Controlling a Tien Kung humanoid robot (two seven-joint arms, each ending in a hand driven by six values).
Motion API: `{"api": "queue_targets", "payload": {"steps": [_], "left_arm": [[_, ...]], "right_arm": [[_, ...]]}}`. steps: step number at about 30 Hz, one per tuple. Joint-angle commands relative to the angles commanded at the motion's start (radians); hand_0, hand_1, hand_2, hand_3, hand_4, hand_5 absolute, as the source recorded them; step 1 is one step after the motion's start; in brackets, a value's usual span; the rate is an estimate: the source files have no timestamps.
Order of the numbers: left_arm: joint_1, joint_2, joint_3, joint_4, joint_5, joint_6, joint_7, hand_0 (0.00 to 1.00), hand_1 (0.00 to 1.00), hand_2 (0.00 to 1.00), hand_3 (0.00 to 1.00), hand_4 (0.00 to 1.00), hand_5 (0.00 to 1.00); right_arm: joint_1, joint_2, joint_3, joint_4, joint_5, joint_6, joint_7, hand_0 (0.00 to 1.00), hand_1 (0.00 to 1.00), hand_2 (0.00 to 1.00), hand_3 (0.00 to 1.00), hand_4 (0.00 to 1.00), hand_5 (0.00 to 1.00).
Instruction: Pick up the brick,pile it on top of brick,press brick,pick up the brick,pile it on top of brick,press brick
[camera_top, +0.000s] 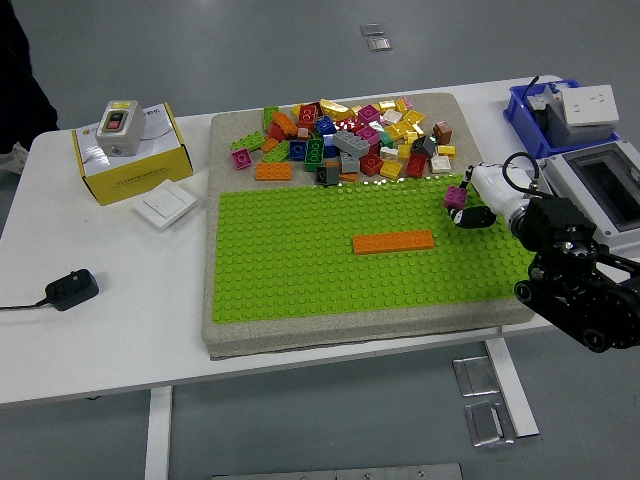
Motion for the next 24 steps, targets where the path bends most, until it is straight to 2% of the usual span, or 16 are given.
{"api": "queue_targets", "payload": {"steps": [4, 8, 17, 24], "left_arm": [[0.000, 0.000, 0.000, 0.000, 0.001, 0.000, 0.000, 0.665, 0.664, 0.640, 0.630, 0.338, 0.538], [-0.001, -0.002, 0.002, 0.000, 0.001, -0.001, -0.001, 0.665, 0.664, 0.640, 0.631, 0.337, 0.538], [-0.002, -0.001, 0.003, 0.000, 0.000, -0.001, 0.002, 0.665, 0.664, 0.639, 0.631, 0.338, 0.538], [-0.002, 0.000, 0.002, 0.000, 0.002, -0.001, 0.002, 0.666, 0.664, 0.639, 0.631, 0.338, 0.538]], "right_arm": [[0.004, 0.002, -0.038, 0.068, -0.010, -0.012, 0.008, 0.960, 0.906, 0.924, 0.609, 0.577, 0.433], [0.013, 0.026, -0.091, 0.139, -0.006, -0.032, 0.030, 0.956, 0.901, 0.913, 0.588, 0.563, 0.423], [0.023, 0.074, -0.146, 0.110, 0.017, -0.042, 0.053, 0.951, 0.895, 0.907, 0.587, 0.558, 0.422], [0.024, 0.105, -0.182, 0.060, 0.042, -0.049, 0.076, 0.945, 0.886, 0.893, 0.581, 0.552, 0.417]]}}
